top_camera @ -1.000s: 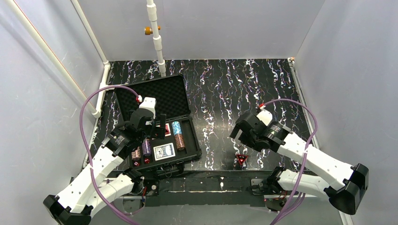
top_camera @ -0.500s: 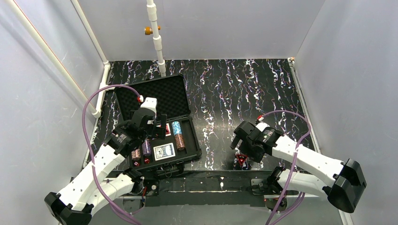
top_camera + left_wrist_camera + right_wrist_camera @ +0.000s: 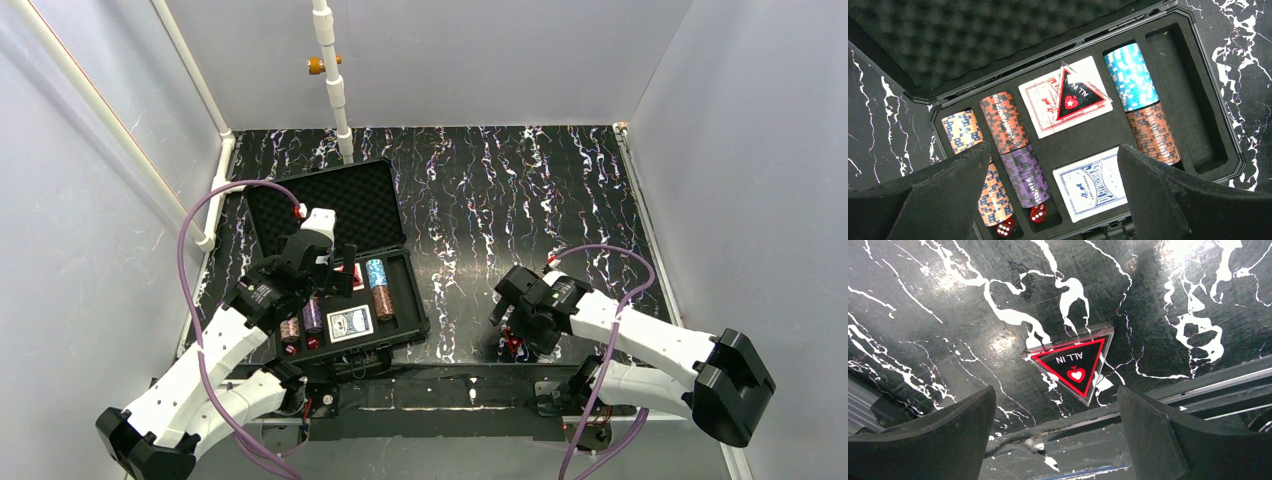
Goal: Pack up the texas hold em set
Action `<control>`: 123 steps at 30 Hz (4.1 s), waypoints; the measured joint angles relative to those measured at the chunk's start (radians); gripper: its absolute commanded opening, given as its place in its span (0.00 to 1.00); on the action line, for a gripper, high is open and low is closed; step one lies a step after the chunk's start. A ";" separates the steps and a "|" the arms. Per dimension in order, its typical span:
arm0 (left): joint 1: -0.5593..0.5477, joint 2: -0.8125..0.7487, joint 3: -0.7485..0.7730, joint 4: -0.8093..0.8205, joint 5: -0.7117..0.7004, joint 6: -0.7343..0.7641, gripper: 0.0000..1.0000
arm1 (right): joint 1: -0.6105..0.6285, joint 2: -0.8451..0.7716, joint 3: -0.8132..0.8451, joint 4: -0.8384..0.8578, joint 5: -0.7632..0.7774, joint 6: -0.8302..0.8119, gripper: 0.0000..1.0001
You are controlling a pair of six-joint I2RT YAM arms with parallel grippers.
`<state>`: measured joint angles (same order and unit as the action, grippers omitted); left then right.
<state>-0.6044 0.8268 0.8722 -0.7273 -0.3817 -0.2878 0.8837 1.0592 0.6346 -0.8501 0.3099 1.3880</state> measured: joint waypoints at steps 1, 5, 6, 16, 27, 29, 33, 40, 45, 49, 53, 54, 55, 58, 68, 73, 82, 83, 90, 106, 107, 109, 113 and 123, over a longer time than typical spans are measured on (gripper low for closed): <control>-0.001 0.002 0.000 0.000 0.000 0.000 0.98 | 0.000 0.005 -0.003 0.005 0.000 0.001 0.99; -0.002 0.003 0.000 0.000 0.000 0.000 0.98 | 0.000 0.034 -0.010 0.017 0.002 0.001 0.98; -0.002 0.003 0.000 0.000 0.000 0.000 0.98 | 0.000 0.039 -0.010 0.019 0.004 0.001 0.98; -0.006 0.015 0.000 0.000 0.000 0.000 0.98 | 0.000 0.093 -0.010 0.048 0.031 0.000 0.98; -0.008 0.016 0.000 -0.001 0.000 0.000 0.98 | -0.014 0.133 -0.010 0.068 0.056 -0.008 0.90; -0.008 0.016 0.000 -0.001 0.000 0.000 0.98 | -0.020 0.140 -0.010 0.069 0.057 -0.011 0.88; -0.009 0.017 0.000 -0.001 0.000 0.000 0.98 | -0.024 0.151 -0.011 0.074 0.057 -0.021 0.87; -0.013 0.021 0.000 -0.007 0.000 0.000 0.98 | -0.026 0.187 -0.003 0.074 0.056 -0.051 0.84; -0.013 0.024 0.000 -0.008 0.000 0.000 0.98 | -0.026 0.214 0.011 0.067 0.052 -0.076 0.83; -0.013 0.024 0.000 -0.008 0.000 0.001 0.98 | -0.026 0.232 0.024 0.067 0.052 -0.088 0.83; -0.013 0.024 0.000 -0.008 0.000 0.001 0.98 | -0.026 0.258 0.045 0.068 0.053 -0.106 0.83; -0.013 0.024 0.000 -0.008 0.000 0.001 0.98 | -0.026 0.263 0.050 0.068 0.053 -0.109 0.83; -0.013 0.024 0.000 -0.008 0.000 0.001 0.98 | -0.026 0.268 0.053 0.068 0.054 -0.113 0.83; -0.013 0.024 0.000 -0.008 0.000 0.002 0.98 | -0.026 0.278 0.061 0.068 0.053 -0.119 0.76; -0.013 0.028 0.000 -0.008 0.000 0.004 0.98 | -0.026 0.286 0.063 0.094 0.050 -0.141 0.53; -0.013 0.030 0.000 -0.008 -0.001 0.005 0.98 | -0.026 0.291 0.069 0.097 0.050 -0.162 0.51; -0.013 0.036 0.000 -0.010 -0.004 0.007 0.98 | -0.027 0.298 0.078 0.108 0.039 -0.257 0.96; -0.013 0.036 0.000 -0.010 -0.004 0.008 0.98 | -0.027 0.301 0.081 0.114 0.034 -0.278 0.96; -0.013 0.039 0.000 -0.011 -0.004 0.007 0.98 | -0.024 0.311 0.090 0.141 -0.006 -0.433 0.90; -0.013 0.050 0.000 -0.013 -0.005 0.007 0.98 | 0.020 0.296 0.089 0.143 -0.064 -0.546 0.85; -0.013 0.050 0.000 -0.013 -0.005 0.008 0.98 | 0.021 0.296 0.089 0.143 -0.064 -0.547 0.84; -0.013 0.050 0.000 -0.014 -0.005 0.007 0.98 | 0.022 0.296 0.089 0.143 -0.063 -0.547 0.83; -0.013 0.050 0.000 -0.014 -0.005 0.007 0.98 | 0.025 0.299 0.089 0.143 -0.060 -0.546 0.82; -0.013 0.050 0.000 -0.014 -0.005 0.007 0.98 | 0.027 0.324 0.093 0.144 -0.056 -0.528 0.76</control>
<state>-0.6174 0.8764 0.8726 -0.7418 -0.3862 -0.2806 0.9104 1.3830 0.7277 -0.7063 0.2543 0.8600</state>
